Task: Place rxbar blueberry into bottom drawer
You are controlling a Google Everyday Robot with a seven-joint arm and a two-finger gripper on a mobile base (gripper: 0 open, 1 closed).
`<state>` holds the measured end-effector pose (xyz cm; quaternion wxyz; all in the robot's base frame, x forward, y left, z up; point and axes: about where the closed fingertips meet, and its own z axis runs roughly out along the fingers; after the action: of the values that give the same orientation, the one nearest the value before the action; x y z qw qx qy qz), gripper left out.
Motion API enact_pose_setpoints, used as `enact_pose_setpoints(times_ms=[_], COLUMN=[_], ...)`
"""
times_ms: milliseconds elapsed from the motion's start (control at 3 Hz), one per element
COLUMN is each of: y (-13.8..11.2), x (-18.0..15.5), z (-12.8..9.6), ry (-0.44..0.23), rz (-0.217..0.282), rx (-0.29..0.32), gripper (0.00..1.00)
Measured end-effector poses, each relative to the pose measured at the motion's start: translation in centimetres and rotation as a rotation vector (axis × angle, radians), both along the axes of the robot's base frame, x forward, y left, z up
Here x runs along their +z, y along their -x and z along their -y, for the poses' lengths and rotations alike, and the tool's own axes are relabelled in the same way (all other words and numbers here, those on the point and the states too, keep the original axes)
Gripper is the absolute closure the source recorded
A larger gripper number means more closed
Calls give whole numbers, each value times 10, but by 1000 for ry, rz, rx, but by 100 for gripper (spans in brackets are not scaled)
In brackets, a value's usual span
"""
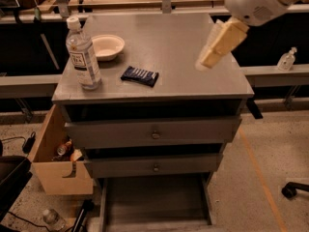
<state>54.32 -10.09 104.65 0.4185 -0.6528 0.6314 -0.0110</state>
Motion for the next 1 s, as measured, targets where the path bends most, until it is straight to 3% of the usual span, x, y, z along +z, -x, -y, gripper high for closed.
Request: enact_pose_setpoints(times_ms=[333,667,1000], y=[-31,-50,-67], x=[3,-11,-23], z=[-40,-70,-86], ry=[-213,-350,-379], rz=[11,-56,-141], rx=[83,111,79], gripper=[0,0,0])
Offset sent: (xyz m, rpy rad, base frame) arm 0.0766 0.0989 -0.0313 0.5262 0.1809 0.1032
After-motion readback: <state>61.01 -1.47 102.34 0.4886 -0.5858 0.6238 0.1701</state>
